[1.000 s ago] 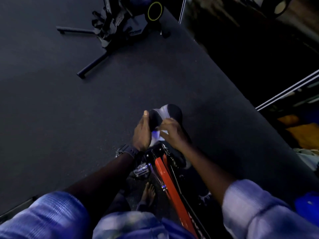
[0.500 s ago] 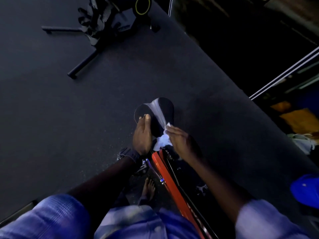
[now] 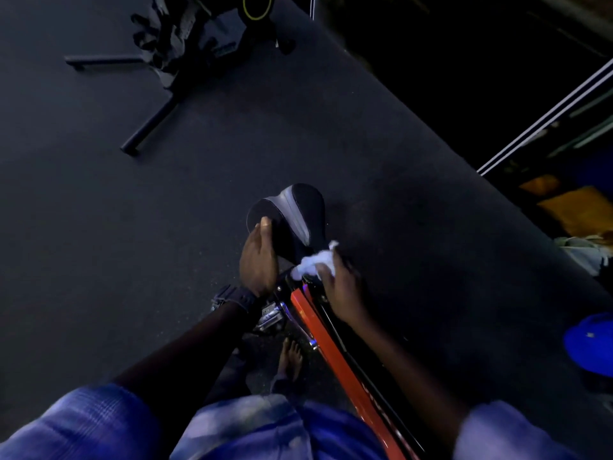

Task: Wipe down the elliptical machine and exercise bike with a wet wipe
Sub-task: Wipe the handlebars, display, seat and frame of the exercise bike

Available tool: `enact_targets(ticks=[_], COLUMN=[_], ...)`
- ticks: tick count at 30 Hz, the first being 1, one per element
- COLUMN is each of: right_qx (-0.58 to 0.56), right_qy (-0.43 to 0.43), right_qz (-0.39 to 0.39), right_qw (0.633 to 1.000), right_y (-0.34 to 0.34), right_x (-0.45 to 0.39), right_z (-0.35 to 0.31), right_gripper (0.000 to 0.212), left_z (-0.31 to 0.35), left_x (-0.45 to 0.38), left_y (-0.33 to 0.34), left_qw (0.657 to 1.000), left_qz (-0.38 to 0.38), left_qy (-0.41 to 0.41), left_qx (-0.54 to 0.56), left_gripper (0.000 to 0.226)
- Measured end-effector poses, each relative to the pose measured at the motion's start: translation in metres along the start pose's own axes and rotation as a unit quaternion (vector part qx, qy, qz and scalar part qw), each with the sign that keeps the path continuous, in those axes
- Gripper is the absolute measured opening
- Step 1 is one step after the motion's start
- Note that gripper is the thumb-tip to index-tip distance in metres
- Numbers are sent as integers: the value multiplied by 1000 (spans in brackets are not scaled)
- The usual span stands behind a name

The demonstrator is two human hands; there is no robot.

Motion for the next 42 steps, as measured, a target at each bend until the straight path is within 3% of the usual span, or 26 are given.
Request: enact_targets(ticks=[3, 8, 12, 14, 17, 21, 26, 32, 36, 42], right_qx=[-58, 10, 71, 33, -34, -13, -67, -71, -97, -151], right_qy=[1, -45, -79, -92, -58, -28, 68, 97, 120, 119], right_qz=[25, 2, -29, -1, -33, -75, -38, -109, -153, -64], right_qw=[998, 999, 994, 995, 997, 997, 995, 987, 976, 979], right_y=[-5, 3, 10, 5, -9, -2, 8, -12, -17, 5], right_x=[44, 6, -10, 14, 29, -49, -121, -5, -34, -142], right_z=[18, -4, -13, -3, 6, -16, -36, 18, 4, -10], right_gripper=[93, 62, 53, 48, 61, 56, 57, 24, 30, 48], left_z=[0, 8, 13, 14, 7, -10, -13, -17, -17, -13], left_x=[0, -9, -30, -39, -53, -66, -69, -78, -75, -77], left_y=[-1, 4, 10, 9, -1, -15, -26, -28, -26, -27], left_qw=[1000, 999, 998, 994, 970, 936, 945, 950, 956, 950], left_qz=[1, 36, 4, -25, -77, -130, -128, -110, -102, -104], left_qy=[10, 36, 59, 80, 140, 169, 117, 112, 98, 99], left_qx=[-3, -3, -30, -77, -181, -281, -279, -271, -258, -276], left_gripper=[90, 52, 62, 56, 63, 62, 72, 76, 77, 74])
Point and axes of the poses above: each hand's wrist, its own x-axis away from the middle knuckle, its own y-axis out of the palm, z = x × y, the point moved 2 cm from there along -x, towards the middle knuckle, and after that the axes turned 4 degrees about -x, right-handed, at the moved point
